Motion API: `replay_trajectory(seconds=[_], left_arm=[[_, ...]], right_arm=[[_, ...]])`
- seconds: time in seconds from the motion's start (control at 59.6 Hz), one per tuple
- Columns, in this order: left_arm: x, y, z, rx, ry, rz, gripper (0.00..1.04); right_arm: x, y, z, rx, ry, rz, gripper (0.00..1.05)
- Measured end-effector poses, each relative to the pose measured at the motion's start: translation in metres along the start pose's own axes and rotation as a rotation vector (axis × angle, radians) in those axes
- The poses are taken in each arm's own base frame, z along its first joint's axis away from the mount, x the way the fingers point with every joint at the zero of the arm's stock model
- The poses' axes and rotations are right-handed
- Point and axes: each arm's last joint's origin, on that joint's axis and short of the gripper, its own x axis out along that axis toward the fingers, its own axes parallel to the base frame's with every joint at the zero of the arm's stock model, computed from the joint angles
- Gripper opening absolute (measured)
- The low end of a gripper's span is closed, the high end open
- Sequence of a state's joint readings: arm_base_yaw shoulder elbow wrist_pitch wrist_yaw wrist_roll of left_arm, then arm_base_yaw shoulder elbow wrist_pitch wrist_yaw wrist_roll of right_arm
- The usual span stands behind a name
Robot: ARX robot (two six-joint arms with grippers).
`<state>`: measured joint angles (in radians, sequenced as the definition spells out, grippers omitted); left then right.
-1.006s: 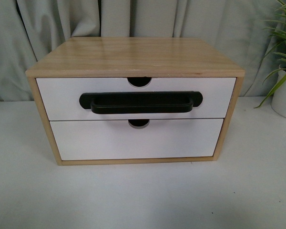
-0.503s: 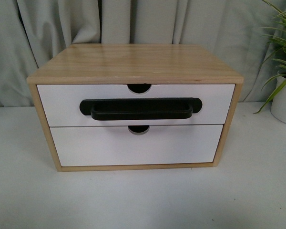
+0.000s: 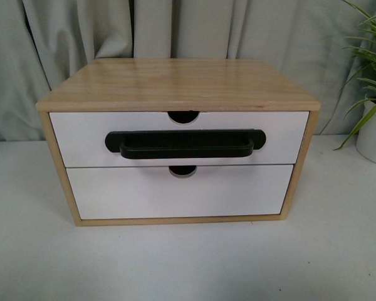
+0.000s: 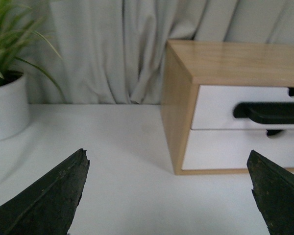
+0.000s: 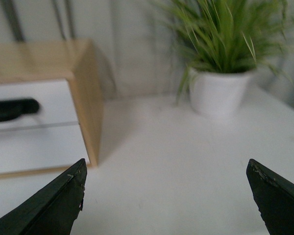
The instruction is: Pull drawer
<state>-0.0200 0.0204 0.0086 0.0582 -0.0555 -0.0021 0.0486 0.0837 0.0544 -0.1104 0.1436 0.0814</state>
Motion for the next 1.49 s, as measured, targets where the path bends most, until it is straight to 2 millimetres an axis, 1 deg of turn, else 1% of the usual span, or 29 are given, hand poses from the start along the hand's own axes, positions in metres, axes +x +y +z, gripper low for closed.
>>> replay_trajectory(seconds=[0.067,0.168,0.319,0.47,0.637,0.704,0.755,0.872,0.956,1.107,1.174,1.358,1.492], left_arm=[[0.003,-0.001,0.001,0.009,-0.003,-0.016,0.98],[0.012,-0.007,-0.001,0.079,0.048,-0.109,0.98],[0.029,-0.02,0.011,0.247,0.07,-0.339,0.98],[0.058,-0.028,0.027,0.402,0.081,-0.523,0.98],[0.09,-0.043,0.043,0.595,0.098,-0.732,0.98],[0.109,-0.052,0.053,0.693,0.09,-0.811,0.98],[0.119,-0.058,0.06,0.73,0.081,-0.857,0.98],[0.134,-0.071,0.068,0.791,0.06,-0.962,0.98],[0.146,-0.08,0.068,0.851,0.079,-1.006,0.98],[0.17,-0.096,0.051,1.038,0.166,-1.074,0.98],[0.179,-0.101,0.048,1.107,0.177,-1.086,0.98],[0.192,-0.111,0.047,1.218,0.169,-1.095,0.98],[0.2,-0.117,0.036,1.298,0.186,-1.107,0.98]], right_arm=[[0.003,0.002,0.004,0.013,0.044,0.02,0.96],[0.009,0.007,0.018,-0.029,0.086,0.122,0.96],[0.026,0.015,0.039,-0.204,0.194,0.273,0.96],[0.046,0.024,0.059,-0.368,0.255,0.393,0.96],[0.067,0.035,0.08,-0.523,0.292,0.519,0.96],[0.077,0.043,0.089,-0.591,0.291,0.576,0.96],[0.084,0.049,0.095,-0.635,0.283,0.615,0.96],[0.096,0.058,0.103,-0.707,0.289,0.676,0.96],[0.107,0.066,0.107,-0.759,0.305,0.718,0.96],[0.128,0.086,0.115,-0.867,0.356,0.826,0.96],[0.136,0.096,0.116,-0.91,0.366,0.872,0.96],[0.153,0.118,0.112,-0.995,0.384,0.925,0.96],[0.17,0.135,0.106,-1.029,0.379,0.946,0.96]])
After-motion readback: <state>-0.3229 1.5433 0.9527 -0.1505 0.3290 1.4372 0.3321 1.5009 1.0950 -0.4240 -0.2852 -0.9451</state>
